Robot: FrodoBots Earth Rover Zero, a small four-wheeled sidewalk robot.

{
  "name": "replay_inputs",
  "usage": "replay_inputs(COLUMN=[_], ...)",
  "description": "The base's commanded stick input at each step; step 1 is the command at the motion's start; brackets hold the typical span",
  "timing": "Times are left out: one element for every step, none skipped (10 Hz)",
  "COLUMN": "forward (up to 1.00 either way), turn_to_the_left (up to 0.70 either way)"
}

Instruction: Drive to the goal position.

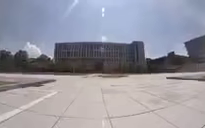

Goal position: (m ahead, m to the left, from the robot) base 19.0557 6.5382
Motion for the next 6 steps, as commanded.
replay_inputs(forward=[0.5, 0.5, 0.5, 0.5, 0.5, 0.5], turn_to_the_left=[0.01, 0.01, 0.01, 0.01, 0.01, 0.01])
